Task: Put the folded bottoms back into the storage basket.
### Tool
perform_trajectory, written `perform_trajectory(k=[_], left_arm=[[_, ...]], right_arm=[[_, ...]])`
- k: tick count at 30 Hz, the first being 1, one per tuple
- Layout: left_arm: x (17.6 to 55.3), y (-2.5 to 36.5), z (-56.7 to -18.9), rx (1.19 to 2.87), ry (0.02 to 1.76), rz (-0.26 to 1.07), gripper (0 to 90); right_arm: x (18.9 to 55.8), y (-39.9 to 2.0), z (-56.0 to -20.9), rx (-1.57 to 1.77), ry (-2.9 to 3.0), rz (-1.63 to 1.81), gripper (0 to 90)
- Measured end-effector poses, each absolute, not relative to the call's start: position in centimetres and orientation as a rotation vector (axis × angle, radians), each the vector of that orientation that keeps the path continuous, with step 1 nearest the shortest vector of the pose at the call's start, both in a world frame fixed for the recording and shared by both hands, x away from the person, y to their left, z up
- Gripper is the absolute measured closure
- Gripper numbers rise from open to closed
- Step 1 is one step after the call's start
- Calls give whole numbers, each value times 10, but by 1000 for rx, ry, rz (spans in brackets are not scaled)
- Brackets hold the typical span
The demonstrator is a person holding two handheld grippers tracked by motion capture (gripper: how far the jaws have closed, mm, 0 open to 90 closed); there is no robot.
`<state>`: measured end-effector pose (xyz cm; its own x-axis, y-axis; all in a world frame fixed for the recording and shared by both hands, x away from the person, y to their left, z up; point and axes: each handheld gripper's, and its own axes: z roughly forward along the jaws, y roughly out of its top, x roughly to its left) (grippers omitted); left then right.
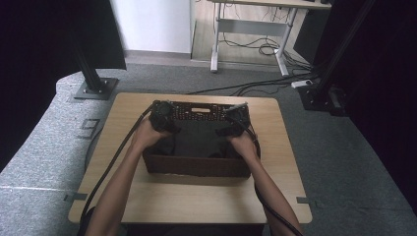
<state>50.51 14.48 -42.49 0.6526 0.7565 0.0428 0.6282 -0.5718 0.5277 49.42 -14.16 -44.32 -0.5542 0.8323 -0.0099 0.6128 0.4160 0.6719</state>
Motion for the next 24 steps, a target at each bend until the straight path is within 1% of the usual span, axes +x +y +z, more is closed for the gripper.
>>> perform_trajectory(k=[6,8,13,15,17,19,24], left_arm=[[499,152,-414,2369,1077,398,203],[495,153,-413,2364,1056,399,160],[486,157,-409,2336,1008,385,141],[482,158,-408,2334,994,390,116],[478,160,-406,2339,965,400,88],[473,160,-404,2341,942,431,72],[462,163,-398,2324,904,462,42]], right_arm=[[487,-148,-428,1161,2341,937,188],[484,-151,-427,1156,2344,964,149],[478,-157,-426,1156,2365,998,123],[475,-160,-425,1148,2360,1021,96],[472,-162,-423,1134,2361,1026,57],[469,-165,-422,1122,2353,1034,36],[461,-171,-419,1098,2349,1052,19]])
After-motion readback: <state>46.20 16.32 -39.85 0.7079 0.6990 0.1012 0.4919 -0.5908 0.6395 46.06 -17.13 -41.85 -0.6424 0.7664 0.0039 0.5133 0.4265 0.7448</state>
